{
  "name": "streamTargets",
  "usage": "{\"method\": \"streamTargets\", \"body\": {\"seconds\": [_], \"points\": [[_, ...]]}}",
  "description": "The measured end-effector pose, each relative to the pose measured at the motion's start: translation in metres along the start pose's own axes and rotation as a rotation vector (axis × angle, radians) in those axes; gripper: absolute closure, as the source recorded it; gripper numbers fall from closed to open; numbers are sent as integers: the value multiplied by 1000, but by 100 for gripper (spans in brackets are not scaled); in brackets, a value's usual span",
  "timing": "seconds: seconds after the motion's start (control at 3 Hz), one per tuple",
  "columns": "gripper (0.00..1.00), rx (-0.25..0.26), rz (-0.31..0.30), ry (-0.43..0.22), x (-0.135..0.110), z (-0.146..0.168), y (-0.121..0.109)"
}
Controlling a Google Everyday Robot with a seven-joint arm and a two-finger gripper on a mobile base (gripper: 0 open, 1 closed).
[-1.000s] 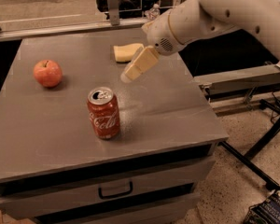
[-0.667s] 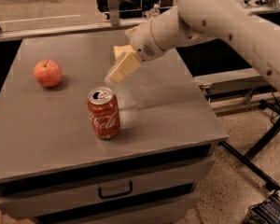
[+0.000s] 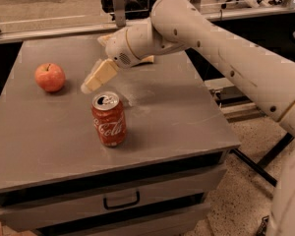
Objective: Pick apple
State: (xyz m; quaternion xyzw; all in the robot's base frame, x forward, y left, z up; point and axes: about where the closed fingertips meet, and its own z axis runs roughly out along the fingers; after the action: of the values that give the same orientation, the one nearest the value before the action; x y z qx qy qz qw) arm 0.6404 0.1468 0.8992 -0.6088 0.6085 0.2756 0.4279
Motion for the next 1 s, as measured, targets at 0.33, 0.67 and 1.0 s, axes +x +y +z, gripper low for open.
{"method": "streamTargets", "body": {"seconds": [0.33, 0.67, 1.0], "points": [[0, -60, 11, -37, -11, 36, 5], [0, -112, 31, -61, -20, 65, 14], [0, -158, 43, -72, -29, 95, 25]]}}
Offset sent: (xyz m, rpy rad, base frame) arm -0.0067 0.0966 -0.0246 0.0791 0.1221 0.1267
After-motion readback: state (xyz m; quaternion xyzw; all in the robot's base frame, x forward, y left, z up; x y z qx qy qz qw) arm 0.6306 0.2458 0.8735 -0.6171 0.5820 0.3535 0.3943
